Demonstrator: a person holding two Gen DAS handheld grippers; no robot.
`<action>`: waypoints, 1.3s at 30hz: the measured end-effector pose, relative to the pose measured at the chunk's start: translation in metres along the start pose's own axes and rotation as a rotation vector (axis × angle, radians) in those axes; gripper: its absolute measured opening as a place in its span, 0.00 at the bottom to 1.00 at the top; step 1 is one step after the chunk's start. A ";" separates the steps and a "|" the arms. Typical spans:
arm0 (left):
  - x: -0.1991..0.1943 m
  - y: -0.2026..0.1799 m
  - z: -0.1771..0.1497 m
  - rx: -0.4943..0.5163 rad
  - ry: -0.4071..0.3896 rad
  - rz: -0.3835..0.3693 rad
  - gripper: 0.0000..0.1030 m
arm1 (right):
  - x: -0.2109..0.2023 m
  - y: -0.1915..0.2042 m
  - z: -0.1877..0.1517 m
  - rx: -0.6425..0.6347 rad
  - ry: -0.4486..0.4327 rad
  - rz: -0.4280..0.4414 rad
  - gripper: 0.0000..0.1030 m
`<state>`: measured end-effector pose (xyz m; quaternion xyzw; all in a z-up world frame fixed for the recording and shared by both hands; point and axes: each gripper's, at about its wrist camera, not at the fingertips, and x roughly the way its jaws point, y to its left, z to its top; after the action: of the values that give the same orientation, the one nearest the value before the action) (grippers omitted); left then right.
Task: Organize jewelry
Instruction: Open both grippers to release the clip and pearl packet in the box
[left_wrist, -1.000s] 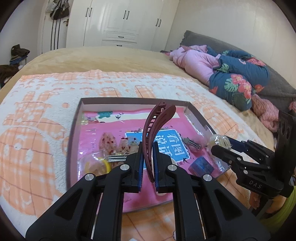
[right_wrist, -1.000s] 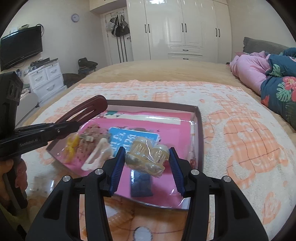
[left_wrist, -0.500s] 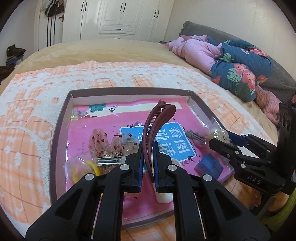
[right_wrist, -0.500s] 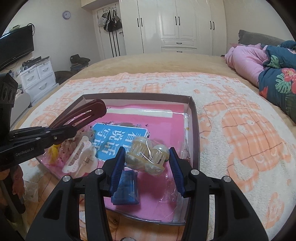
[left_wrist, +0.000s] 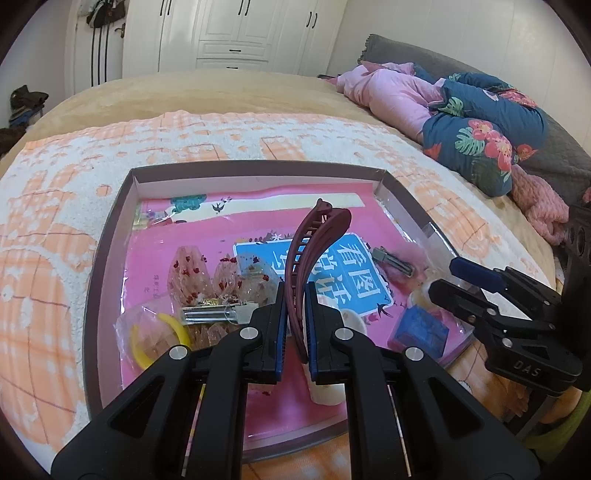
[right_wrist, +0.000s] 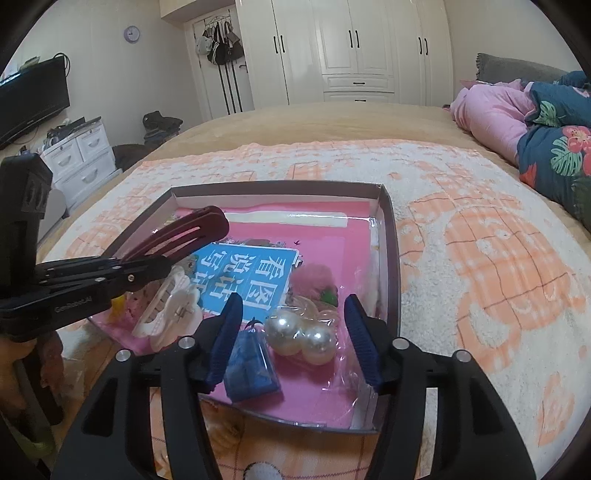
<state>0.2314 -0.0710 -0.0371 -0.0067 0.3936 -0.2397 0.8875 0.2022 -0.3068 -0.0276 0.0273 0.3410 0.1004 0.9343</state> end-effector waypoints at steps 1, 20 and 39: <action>0.000 0.000 0.000 0.003 0.000 0.003 0.04 | -0.002 0.001 -0.001 -0.001 -0.005 0.001 0.55; -0.052 -0.007 0.003 -0.028 -0.132 0.013 0.74 | -0.053 -0.002 -0.018 0.054 -0.088 0.025 0.79; -0.120 -0.015 -0.024 -0.070 -0.258 0.040 0.89 | -0.100 0.007 -0.025 0.021 -0.151 0.052 0.84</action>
<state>0.1388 -0.0285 0.0325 -0.0605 0.2846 -0.2053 0.9344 0.1103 -0.3211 0.0172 0.0533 0.2697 0.1190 0.9541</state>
